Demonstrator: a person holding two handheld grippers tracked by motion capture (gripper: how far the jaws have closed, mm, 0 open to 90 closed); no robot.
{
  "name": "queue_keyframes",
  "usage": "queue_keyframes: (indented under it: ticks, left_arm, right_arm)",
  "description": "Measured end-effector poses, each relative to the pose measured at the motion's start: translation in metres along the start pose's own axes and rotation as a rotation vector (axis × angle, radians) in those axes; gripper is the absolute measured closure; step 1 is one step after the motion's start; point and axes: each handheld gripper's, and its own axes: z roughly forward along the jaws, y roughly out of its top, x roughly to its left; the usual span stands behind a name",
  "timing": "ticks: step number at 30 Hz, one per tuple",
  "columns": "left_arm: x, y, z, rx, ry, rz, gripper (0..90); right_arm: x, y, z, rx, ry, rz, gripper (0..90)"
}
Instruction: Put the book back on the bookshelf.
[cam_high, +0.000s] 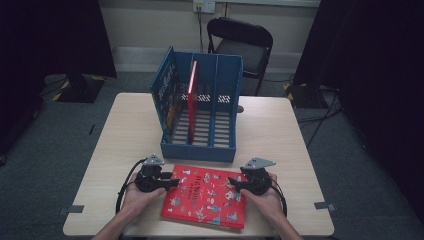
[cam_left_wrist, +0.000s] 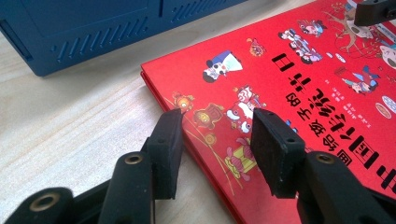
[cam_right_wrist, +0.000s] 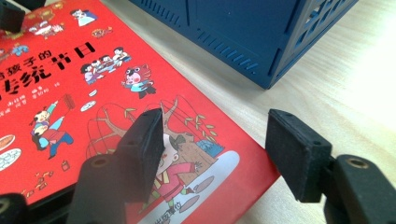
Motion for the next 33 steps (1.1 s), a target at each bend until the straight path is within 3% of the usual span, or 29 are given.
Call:
queue_keyframes:
  ticks: [7, 13, 18, 21, 25, 28, 33]
  left_arm:
    - [-0.003, 0.003, 0.004, -0.009, 0.005, 0.007, 57.2]
    - [-0.005, 0.006, 0.005, -0.023, -0.026, -0.004, 52.3]
    - [-0.005, 0.004, 0.001, -0.027, -0.022, -0.007, 49.8]
    - [-0.005, 0.003, 0.0, -0.042, -0.017, -0.007, 52.3]
    - [-0.007, 0.003, 0.001, -0.022, -0.026, 0.01, 58.2]
    - [-0.01, 0.003, 0.005, -0.007, -0.009, 0.027, 58.9]
    - [-0.011, 0.006, 0.008, -0.007, -0.008, 0.031, 62.5]
  right_arm:
    - [0.004, -0.006, -0.01, 0.013, 0.008, -0.011, 42.1]
    - [0.01, -0.015, -0.021, 0.016, 0.014, -0.021, 44.9]
    - [0.017, -0.023, -0.032, 0.022, 0.025, -0.028, 47.5]
    - [0.021, -0.028, -0.04, 0.029, 0.036, -0.029, 50.2]
    - [0.027, -0.035, -0.049, 0.036, 0.049, -0.036, 55.9]
    - [0.032, -0.039, -0.055, 0.039, 0.066, -0.05, 59.3]
    - [0.033, -0.04, -0.055, 0.039, 0.111, -0.036, 64.3]
